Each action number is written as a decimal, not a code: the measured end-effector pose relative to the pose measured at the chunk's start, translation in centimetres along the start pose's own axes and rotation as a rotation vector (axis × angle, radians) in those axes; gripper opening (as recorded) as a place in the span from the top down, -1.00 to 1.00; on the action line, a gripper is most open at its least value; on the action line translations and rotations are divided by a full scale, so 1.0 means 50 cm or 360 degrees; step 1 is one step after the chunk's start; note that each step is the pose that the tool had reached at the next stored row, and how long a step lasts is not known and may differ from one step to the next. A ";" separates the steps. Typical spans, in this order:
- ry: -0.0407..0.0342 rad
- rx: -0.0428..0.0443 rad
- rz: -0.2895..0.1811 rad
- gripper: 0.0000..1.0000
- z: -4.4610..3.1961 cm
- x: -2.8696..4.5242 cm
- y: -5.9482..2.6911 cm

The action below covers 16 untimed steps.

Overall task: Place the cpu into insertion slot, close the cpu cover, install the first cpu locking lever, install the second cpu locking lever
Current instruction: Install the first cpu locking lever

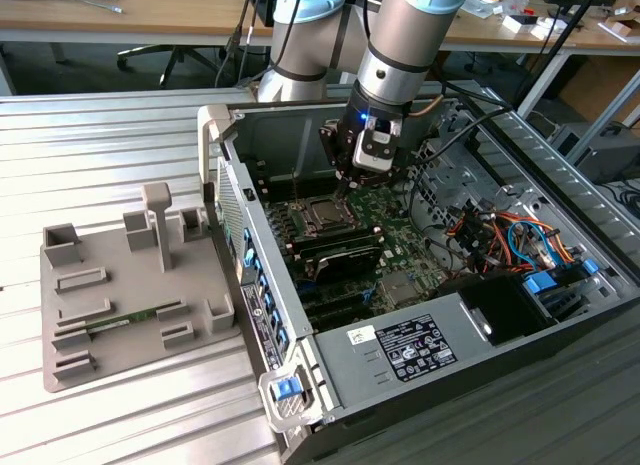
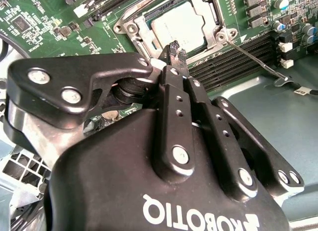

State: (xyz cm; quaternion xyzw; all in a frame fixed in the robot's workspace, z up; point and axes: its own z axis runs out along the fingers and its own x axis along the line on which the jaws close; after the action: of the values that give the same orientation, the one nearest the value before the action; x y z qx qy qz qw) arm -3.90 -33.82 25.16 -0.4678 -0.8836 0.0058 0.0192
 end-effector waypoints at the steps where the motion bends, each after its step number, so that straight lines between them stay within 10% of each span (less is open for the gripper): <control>1: 0.0000 0.0000 -0.0002 0.80 0.000 0.000 0.000; 16: -0.0001 0.0001 -0.0029 0.80 0.000 0.000 0.000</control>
State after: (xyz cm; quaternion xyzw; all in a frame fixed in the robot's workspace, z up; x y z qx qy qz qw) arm -3.90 -33.82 25.17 -0.4598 -0.8878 0.0060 0.0191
